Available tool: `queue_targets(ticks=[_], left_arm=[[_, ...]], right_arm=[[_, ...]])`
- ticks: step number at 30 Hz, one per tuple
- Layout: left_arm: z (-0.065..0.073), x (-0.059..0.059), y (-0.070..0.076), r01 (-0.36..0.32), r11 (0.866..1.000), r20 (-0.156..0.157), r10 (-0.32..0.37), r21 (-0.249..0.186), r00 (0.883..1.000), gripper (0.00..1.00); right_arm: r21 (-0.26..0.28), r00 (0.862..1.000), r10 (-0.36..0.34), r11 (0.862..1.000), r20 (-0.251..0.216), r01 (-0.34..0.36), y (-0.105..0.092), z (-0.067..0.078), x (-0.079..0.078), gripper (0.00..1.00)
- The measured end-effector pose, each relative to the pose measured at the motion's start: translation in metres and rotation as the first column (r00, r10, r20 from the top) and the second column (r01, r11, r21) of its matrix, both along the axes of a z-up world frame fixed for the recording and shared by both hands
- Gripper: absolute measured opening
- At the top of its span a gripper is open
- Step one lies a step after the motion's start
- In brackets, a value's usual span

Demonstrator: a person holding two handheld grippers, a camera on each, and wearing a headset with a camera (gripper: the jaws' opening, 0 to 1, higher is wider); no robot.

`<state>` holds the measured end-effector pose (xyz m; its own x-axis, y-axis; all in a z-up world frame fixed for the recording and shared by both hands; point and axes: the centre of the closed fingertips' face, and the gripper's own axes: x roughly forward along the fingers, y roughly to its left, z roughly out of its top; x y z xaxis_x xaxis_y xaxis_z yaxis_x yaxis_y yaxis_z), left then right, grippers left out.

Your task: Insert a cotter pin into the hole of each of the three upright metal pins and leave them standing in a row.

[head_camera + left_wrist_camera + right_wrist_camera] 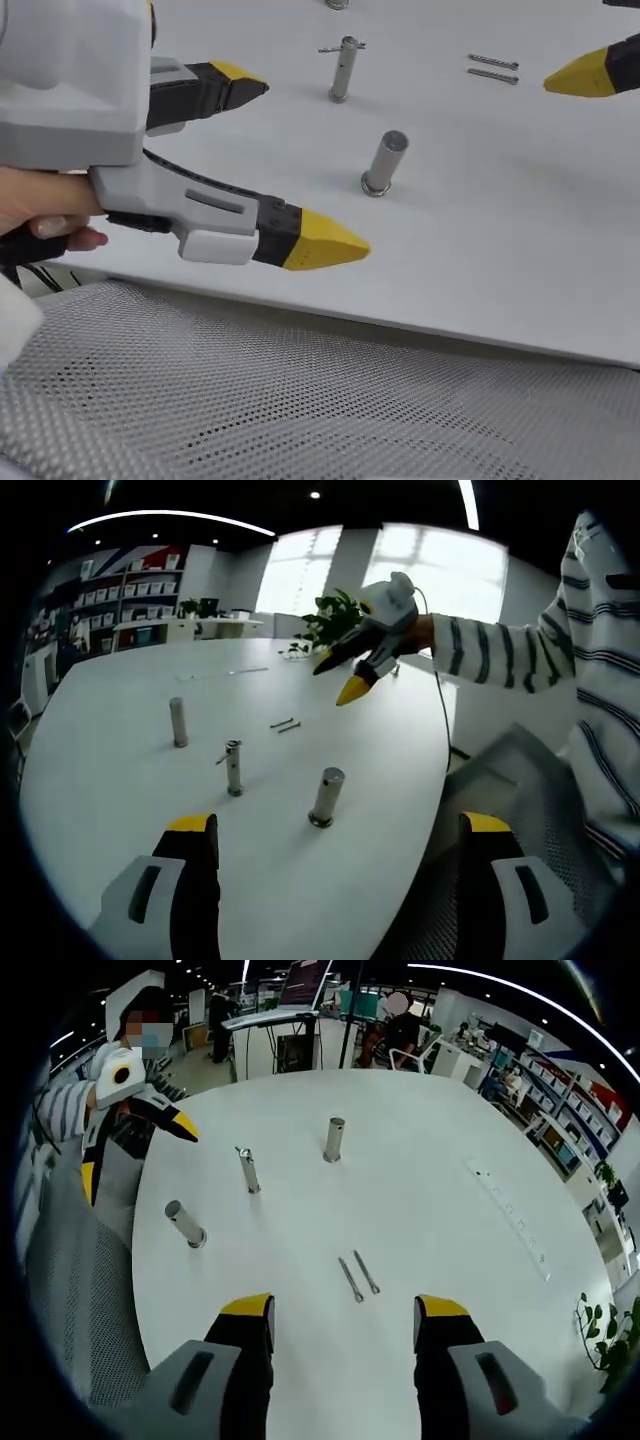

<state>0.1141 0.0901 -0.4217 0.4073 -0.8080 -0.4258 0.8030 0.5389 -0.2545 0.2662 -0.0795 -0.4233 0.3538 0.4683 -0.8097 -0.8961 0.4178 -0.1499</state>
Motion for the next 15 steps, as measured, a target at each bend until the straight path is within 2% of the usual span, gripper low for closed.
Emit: queue_targets(ticks=[2,4,10,15], left_arm=[[0.001,0.0,-0.001,0.002,1.0,0.005,-0.002,-0.01,1.0,0.99],[0.002,-0.001,-0.003,0.002,1.0,-0.004,-0.002,-0.031,1.0,0.99],[-0.001,-0.003,-0.002,0.0,1.0,-0.011,-0.001,-0.022,1.0,0.99],[0.0,-0.003,-0.002,-0.01,0.999,-0.017,0.009,-0.039,1.0,0.99]], right_arm=[[-0.016,1.0,0.01,1.0,-0.01,-0.01,-0.002,-0.005,0.006,0.49],[-0.028,0.999,0.012,1.0,-0.034,-0.013,-0.004,-0.013,0.011,0.46],[-0.059,0.997,0.005,0.998,-0.073,-0.01,-0.01,-0.033,0.026,0.33],[-0.082,0.997,0.016,0.996,-0.072,-0.022,-0.005,-0.043,0.035,0.23]])
